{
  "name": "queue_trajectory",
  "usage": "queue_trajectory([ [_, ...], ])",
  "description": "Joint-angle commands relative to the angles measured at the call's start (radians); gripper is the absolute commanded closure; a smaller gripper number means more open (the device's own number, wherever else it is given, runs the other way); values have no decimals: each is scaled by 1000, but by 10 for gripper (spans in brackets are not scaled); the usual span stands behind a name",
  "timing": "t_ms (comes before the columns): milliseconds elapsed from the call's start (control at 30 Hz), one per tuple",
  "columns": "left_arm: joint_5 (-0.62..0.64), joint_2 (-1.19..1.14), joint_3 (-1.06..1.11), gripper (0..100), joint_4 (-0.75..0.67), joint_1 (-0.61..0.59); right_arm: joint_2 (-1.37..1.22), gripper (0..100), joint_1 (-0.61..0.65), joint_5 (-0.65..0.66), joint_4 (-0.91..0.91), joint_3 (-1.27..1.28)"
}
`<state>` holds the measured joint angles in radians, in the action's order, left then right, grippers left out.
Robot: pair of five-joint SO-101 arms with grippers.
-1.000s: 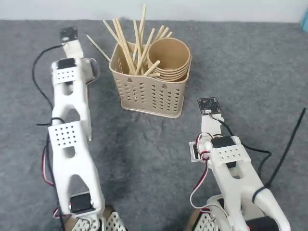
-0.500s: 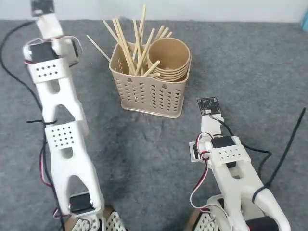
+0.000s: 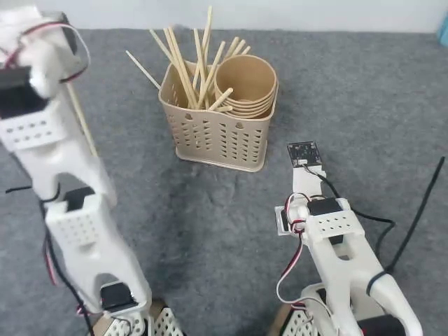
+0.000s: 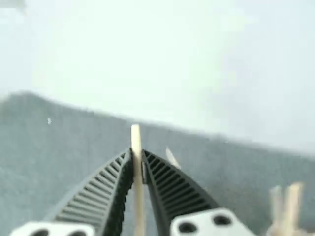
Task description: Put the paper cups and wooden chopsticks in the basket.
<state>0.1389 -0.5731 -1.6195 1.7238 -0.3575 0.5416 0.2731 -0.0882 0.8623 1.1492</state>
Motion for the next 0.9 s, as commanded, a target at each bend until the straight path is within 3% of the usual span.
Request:
queue_trajectory([
  [0,-5,256,127,990,37,0,19,930,-12,12,-15,-3],
  [167,-29,589,493,990,35,11,19,930,-12,14,-13,-3],
  [333,-98,893,869,989,-31,110,19,930,-12,14,-10,-3],
  [533,-89,1119,1210,989,-416,152,19,930,-12,11,-8,-3],
  [733,69,1220,1504,989,-887,157,27,930,-12,11,-16,11],
  [867,80,1234,1664,989,-1128,247,27,930,-12,14,-18,11],
])
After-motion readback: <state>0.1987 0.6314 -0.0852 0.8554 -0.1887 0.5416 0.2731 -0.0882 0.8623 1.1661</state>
